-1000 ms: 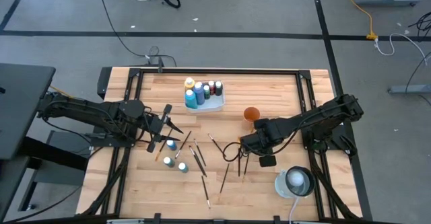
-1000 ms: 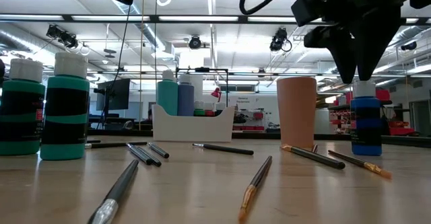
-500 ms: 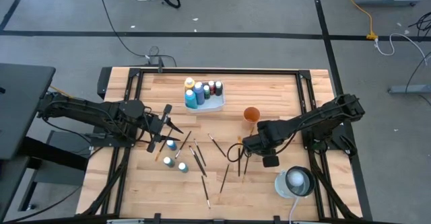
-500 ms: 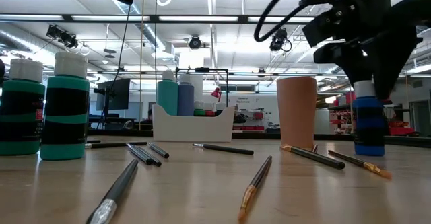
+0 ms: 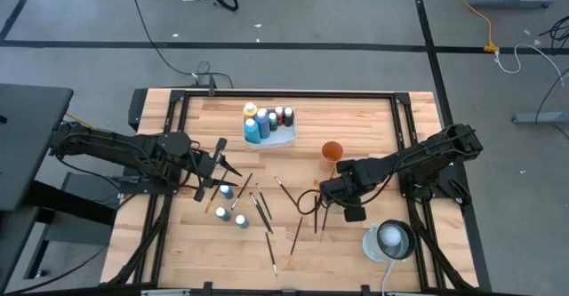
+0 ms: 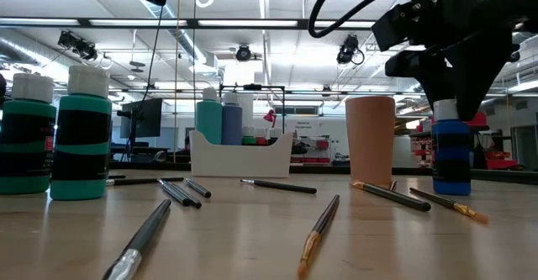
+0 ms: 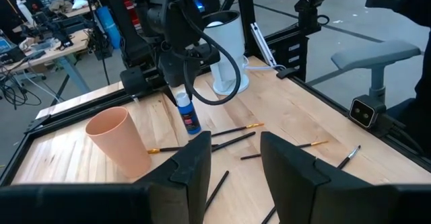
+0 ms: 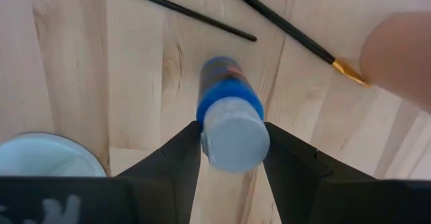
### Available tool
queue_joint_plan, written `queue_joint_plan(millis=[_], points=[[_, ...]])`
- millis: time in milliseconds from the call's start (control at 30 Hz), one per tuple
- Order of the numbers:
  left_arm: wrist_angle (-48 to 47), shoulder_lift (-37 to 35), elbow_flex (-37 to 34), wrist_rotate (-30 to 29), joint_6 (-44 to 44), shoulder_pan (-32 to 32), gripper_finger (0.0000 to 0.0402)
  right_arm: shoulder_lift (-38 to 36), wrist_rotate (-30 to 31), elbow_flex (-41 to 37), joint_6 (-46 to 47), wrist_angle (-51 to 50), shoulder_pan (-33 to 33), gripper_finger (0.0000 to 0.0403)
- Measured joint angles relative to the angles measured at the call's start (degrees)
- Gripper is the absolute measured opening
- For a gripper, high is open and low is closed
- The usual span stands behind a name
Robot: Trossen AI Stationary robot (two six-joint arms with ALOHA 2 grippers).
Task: Pick & Place Paint Supplies
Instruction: Put the small blue paint bottle into the bin
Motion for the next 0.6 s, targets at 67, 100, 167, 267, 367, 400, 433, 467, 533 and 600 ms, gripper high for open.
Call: queue_joint_plan(millis=[67,100,167,267,367,400,433,467,533,600], points=[[0.0,0.0,0.0,0.0,0.0,0.0,0.0139,0.0,0.0,0.0,-0.4,0.8,0.0,0.0155],[0.0,0.0,0.0,0.0,0.0,0.0,0.0139,0.0,0.0,0.0,-0.5,1.1,0.0,0.0155],[0.0,0.0,0.0,0.0,0.0,0.0,0.0139,0.0,0.0,0.0,-0.5,1.7,0.0,0.0155],[0.0,0.0,0.0,0.0,0.0,0.0,0.0139,0.0,0.1,0.0,-0.5,2.1,0.0,0.0155],[0.0,0.0,0.0,0.0,0.0,0.0,0.0139,0.0,0.1,0.1,-0.4,2.1,0.0,0.0154],[0.0,0.0,0.0,0.0,0.0,0.0,0.0139,0.0,-0.3,0.1,-0.2,2.1,-0.1,0.0152],[0.0,0.0,0.0,0.0,0.0,0.0,0.0139,0.0,-1.2,0.1,0.1,2.1,-0.3,0.0149],[0.0,0.0,0.0,0.0,0.0,0.0,0.0139,0.0,-1.9,0.1,0.7,2.1,-0.4,0.0144],[0.0,0.0,0.0,0.0,0.0,0.0,0.0139,0.0,-3.1,0.1,1.9,2.2,-0.9,0.0131],[0.0,0.0,0.0,0.0,0.0,0.0,0.0139,0.0,-4.1,0.1,2.5,2.4,-1.6,0.0119]])
